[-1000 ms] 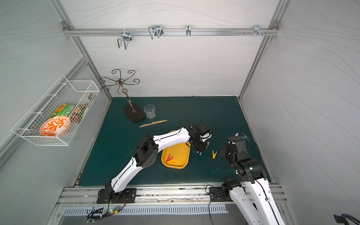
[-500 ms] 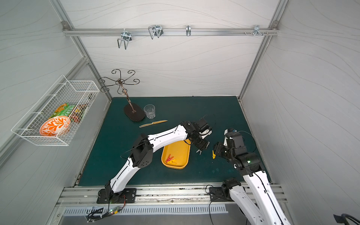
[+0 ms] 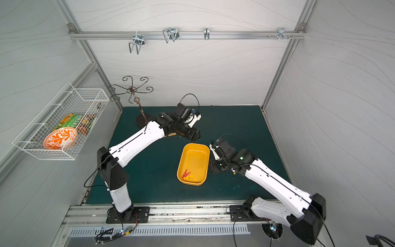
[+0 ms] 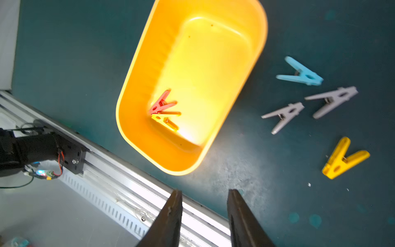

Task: Take the clothespins out of the storage box
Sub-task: Pick up the clothespin from the storage box.

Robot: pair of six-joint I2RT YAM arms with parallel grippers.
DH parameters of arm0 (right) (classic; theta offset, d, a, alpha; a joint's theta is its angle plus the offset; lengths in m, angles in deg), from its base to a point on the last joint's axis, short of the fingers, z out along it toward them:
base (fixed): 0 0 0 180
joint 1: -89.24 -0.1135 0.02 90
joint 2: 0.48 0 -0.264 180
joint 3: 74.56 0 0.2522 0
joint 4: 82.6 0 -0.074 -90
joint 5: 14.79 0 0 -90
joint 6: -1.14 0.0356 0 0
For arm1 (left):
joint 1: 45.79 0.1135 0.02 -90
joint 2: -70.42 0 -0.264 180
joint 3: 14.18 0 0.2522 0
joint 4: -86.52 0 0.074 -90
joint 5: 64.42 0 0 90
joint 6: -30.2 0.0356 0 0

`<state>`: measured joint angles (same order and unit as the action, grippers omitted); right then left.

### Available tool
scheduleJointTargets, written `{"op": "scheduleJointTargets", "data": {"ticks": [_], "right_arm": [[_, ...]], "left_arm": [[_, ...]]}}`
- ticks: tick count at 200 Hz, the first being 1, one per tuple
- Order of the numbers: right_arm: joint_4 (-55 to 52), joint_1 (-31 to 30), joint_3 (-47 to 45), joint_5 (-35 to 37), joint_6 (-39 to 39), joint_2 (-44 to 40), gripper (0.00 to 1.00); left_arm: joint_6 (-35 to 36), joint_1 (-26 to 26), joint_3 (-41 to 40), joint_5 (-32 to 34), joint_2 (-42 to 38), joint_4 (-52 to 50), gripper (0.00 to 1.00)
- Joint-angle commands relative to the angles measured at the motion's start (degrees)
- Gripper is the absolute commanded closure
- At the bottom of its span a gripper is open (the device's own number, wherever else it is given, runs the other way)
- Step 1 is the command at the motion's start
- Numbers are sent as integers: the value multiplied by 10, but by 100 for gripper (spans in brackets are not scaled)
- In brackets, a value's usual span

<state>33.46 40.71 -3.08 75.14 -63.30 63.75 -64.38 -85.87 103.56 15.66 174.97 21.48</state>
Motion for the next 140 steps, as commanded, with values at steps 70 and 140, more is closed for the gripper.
{"op": "scheduleJointTargets", "data": {"ticks": [70, 140], "right_arm": [[65, -84, 121, -103, -205, 250, 55], [118, -81, 138, -144, -409, 334, 57]], "left_arm": [[84, 43, -47, 10, -59, -30, 38], [72, 172, -47, 8, -67, -41, 38]]}}
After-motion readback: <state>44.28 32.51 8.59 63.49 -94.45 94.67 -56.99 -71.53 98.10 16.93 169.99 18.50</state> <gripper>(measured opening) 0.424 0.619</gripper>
